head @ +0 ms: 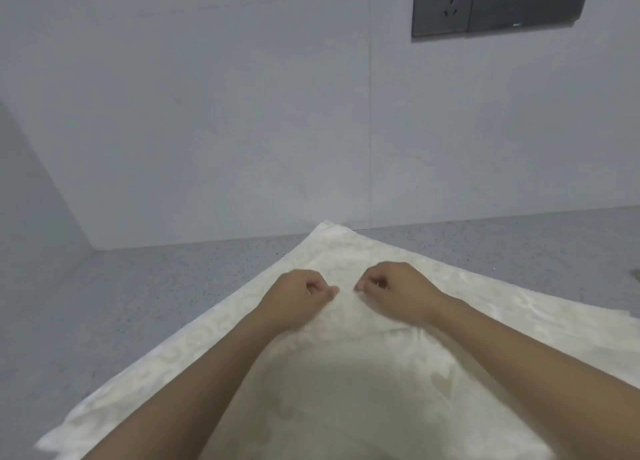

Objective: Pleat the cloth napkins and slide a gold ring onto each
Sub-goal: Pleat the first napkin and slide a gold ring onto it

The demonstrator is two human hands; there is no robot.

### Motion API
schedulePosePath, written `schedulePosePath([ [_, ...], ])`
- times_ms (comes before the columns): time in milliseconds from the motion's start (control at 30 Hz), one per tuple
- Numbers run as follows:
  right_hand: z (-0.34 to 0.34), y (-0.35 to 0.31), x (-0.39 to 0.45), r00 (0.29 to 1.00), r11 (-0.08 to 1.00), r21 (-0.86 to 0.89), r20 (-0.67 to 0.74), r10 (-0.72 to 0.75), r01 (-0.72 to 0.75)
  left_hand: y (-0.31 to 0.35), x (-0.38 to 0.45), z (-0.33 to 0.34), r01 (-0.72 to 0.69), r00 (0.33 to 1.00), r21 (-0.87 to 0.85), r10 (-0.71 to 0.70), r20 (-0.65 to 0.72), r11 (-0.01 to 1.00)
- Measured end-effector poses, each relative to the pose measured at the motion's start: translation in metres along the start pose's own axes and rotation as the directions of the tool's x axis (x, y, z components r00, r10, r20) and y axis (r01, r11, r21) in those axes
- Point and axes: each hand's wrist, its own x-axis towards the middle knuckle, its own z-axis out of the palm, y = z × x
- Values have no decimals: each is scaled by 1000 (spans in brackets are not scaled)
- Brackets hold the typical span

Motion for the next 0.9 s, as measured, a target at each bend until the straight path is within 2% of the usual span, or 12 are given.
schedulePosePath([
  [100, -14, -8, -39, 985, 995, 94, 162, -50, 35, 4, -45, -11, -35, 977, 17, 31, 212, 999],
  [200, -23, -8, -76, 969, 999, 46, 246, -38, 27, 0, -80, -20, -77, 969, 76, 56, 241, 994],
  [333, -29, -8, -107, 997, 997, -80, 81, -5, 11, 7, -112, -30, -70, 992, 74, 62, 110, 995],
  [433, -42, -16, -128, 1000, 1000, 9, 15, -26, 26, 21, -135, -40, -77, 997, 22, 77, 22, 997],
  [500, -53, -26, -149, 999, 997, 53, 6, -48, 48, 28, -153, -47, -87, 996, 18, 87, 11, 996],
  [700, -65, -47, -221, 996, 988, 142, 48, -70, 63, 48, -225, -54, -115, 984, 51, 107, 141, 992],
  [900, -48, -49, -275, 986, 978, 206, 157, -50, 17, 49, -271, -42, 2, 951, -42, 11, 308, 999],
])
